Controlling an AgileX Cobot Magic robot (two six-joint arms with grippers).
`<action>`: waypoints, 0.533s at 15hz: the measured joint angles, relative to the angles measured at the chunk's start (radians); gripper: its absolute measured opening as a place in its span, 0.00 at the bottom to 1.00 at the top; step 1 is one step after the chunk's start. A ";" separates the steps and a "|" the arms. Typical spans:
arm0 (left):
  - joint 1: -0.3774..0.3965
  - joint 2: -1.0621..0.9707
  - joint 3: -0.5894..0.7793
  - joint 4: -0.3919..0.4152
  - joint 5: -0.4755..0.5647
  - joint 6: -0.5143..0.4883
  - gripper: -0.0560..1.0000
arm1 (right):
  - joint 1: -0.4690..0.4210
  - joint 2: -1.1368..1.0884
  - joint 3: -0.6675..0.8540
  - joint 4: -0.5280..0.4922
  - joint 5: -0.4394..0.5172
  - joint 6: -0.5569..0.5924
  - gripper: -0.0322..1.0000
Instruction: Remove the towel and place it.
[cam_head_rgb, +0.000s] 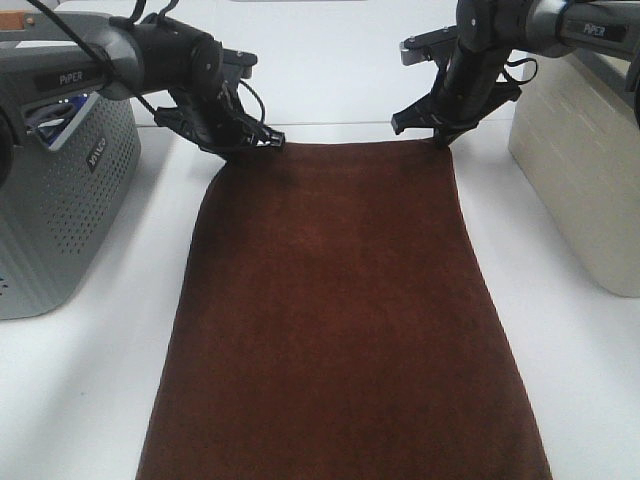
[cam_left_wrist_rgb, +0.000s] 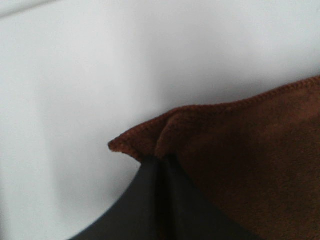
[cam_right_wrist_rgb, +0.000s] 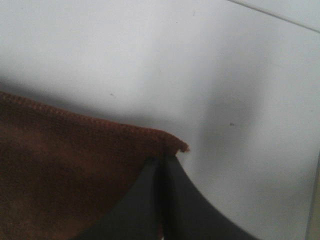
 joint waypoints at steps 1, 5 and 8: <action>0.000 0.000 -0.025 0.012 -0.016 0.000 0.06 | 0.000 0.000 -0.002 -0.005 -0.016 0.000 0.03; 0.017 -0.008 -0.041 0.025 -0.133 0.000 0.06 | 0.000 -0.004 -0.054 -0.045 -0.105 0.000 0.03; 0.043 -0.008 -0.041 0.030 -0.232 -0.004 0.06 | 0.000 -0.008 -0.054 -0.049 -0.191 0.000 0.03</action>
